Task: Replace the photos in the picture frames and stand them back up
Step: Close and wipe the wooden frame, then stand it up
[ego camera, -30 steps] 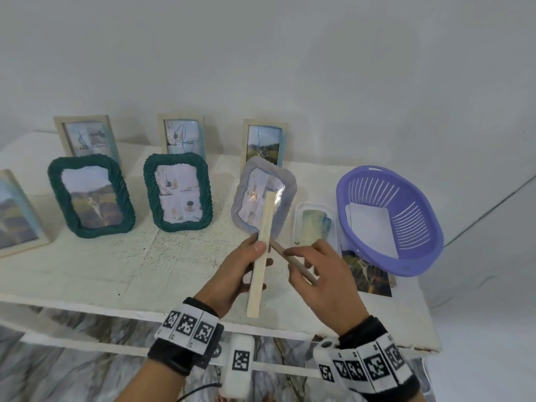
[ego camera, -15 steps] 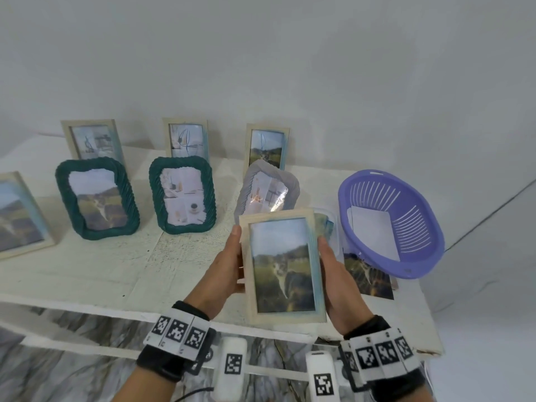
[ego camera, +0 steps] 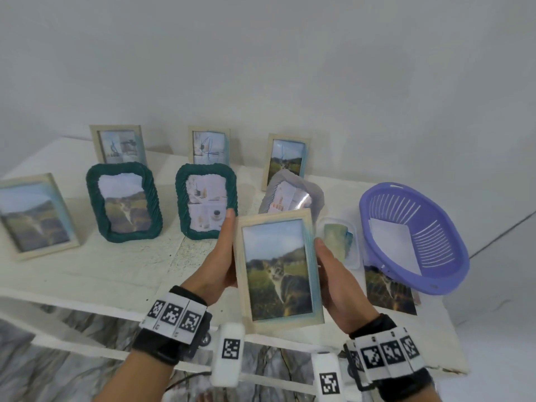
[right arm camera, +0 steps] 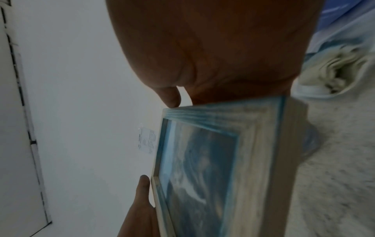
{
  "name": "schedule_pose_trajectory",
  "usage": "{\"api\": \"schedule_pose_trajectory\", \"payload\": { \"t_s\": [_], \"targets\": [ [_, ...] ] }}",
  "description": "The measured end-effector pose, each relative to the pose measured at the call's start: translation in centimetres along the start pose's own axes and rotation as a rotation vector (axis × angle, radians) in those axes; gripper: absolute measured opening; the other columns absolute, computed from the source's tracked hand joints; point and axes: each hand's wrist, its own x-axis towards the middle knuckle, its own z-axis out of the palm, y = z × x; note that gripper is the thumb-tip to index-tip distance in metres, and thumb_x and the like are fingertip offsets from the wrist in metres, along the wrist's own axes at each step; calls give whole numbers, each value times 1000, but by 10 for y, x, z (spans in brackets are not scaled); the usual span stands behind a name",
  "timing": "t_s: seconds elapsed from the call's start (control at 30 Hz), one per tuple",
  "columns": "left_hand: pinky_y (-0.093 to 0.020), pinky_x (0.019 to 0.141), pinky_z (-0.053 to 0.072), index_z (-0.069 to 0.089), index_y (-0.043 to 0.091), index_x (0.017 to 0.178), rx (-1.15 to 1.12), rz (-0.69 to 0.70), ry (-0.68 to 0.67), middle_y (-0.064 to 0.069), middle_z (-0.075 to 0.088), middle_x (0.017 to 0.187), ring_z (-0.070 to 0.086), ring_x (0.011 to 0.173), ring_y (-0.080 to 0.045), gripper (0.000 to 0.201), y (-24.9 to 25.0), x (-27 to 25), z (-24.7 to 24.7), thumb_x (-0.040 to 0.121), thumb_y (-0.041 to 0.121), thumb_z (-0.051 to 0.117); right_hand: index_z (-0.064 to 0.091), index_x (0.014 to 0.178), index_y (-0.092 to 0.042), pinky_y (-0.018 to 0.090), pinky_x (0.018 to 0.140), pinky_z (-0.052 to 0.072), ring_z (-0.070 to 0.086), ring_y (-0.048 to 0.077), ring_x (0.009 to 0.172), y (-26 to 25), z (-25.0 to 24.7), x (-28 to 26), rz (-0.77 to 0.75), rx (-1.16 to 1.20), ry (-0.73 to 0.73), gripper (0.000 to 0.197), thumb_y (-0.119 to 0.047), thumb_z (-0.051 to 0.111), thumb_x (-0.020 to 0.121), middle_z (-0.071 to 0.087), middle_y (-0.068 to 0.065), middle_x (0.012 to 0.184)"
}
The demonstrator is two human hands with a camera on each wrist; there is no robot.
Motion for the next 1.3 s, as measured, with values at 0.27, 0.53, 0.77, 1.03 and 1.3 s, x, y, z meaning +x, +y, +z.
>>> {"api": "schedule_pose_trajectory", "payload": {
  "t_s": [0.27,0.53,0.77,1.03,1.3],
  "targets": [
    [-39,79,56,70,28,111,21,93,175,-7,76,94,72,88,-23,82,63,8,-95,82,83,16,73,104,-24,43,75,54,69,21,86,-36,83,68,-121,-130,-75,44,-49,37,98,73,6,95],
    [-30,62,50,69,16,80,156,266,276,-6,70,67,65,61,-19,79,167,14,-246,90,76,17,54,122,-28,44,71,59,69,22,88,-104,231,157,-532,-223,-105,24,-20,40,104,70,6,99],
    [-45,82,54,69,19,111,305,370,394,-20,70,108,66,92,-36,80,246,20,-377,93,72,12,61,125,-18,36,80,58,66,16,89,-155,351,235,-635,-390,-87,29,-13,50,99,66,11,106],
    [-33,63,52,62,13,116,268,299,437,-13,65,86,61,70,-26,70,266,54,-511,95,62,16,41,141,-27,37,83,58,69,23,89,-179,448,324,-510,-712,-314,43,-24,48,99,66,8,107],
    [-31,65,48,58,16,110,150,158,441,-12,62,89,59,70,-27,58,218,106,-583,96,53,16,29,145,-26,39,82,57,67,29,87,-154,507,399,-196,-973,-484,46,-36,41,102,60,17,113]
  ]
}}
